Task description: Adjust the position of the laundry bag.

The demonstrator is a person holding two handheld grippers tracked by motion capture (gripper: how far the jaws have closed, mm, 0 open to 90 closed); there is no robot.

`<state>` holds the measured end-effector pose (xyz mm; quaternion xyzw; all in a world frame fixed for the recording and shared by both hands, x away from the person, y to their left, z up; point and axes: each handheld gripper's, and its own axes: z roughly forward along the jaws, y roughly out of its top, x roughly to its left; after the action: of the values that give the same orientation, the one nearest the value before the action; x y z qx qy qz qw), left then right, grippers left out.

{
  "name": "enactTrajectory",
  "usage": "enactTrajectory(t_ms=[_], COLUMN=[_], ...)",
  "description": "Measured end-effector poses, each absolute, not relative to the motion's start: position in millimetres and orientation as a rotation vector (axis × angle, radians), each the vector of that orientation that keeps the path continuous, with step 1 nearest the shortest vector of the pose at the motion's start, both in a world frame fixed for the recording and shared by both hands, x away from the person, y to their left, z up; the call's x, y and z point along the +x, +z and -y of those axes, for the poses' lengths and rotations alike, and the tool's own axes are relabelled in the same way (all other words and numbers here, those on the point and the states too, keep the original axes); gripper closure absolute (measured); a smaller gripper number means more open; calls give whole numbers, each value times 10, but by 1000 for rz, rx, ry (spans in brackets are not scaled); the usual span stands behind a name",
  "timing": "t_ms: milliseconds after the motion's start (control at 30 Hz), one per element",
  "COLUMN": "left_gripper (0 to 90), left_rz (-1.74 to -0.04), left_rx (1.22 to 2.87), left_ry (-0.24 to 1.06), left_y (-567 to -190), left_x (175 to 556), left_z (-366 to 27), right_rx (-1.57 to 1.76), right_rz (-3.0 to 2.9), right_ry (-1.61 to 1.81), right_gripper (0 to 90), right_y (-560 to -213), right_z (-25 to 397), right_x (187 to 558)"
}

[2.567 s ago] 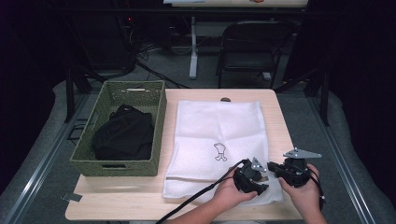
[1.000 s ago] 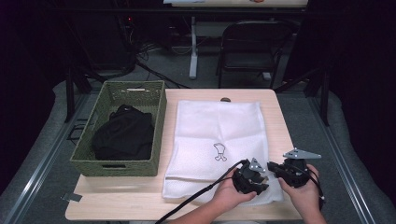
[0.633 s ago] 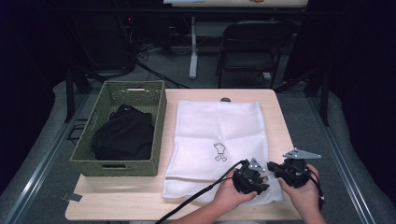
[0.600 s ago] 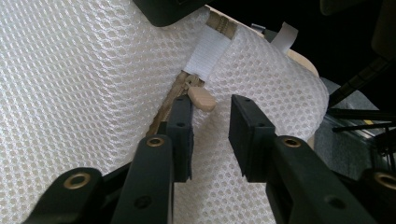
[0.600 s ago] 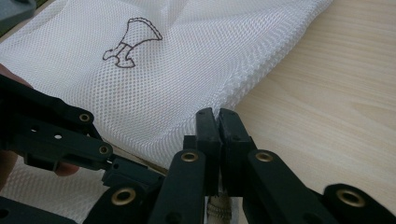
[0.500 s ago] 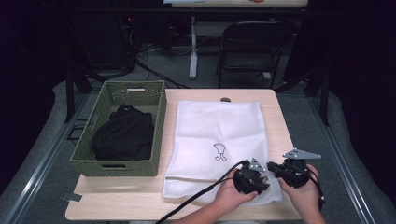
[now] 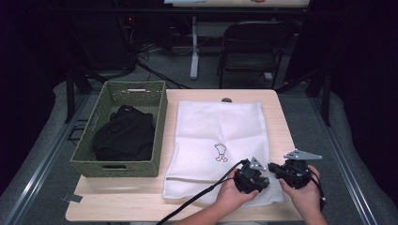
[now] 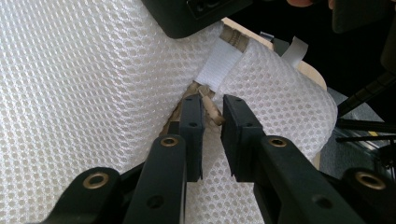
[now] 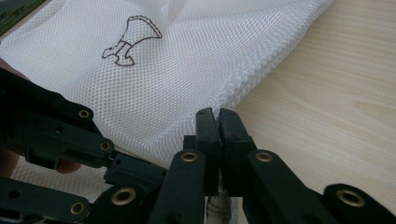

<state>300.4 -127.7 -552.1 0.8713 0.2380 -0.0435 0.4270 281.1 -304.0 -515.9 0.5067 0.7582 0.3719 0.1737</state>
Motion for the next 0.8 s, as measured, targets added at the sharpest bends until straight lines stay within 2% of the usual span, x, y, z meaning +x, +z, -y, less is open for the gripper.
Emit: enactTrajectory(t_ms=[267, 800], left_gripper=[826, 839], left_rz=[-607, -601], left_rx=[2175, 2162], left_ry=[-91, -94], left_y=[-5522, -5527], left_x=[3014, 3013], left_z=[1260, 1248], right_rx=[1436, 1454], right_rz=[-2148, -2146], right_ry=[1057, 1070], right_gripper=[878, 874], right_y=[-5163, -5189], right_z=[3052, 3099], right_x=[2810, 2809])
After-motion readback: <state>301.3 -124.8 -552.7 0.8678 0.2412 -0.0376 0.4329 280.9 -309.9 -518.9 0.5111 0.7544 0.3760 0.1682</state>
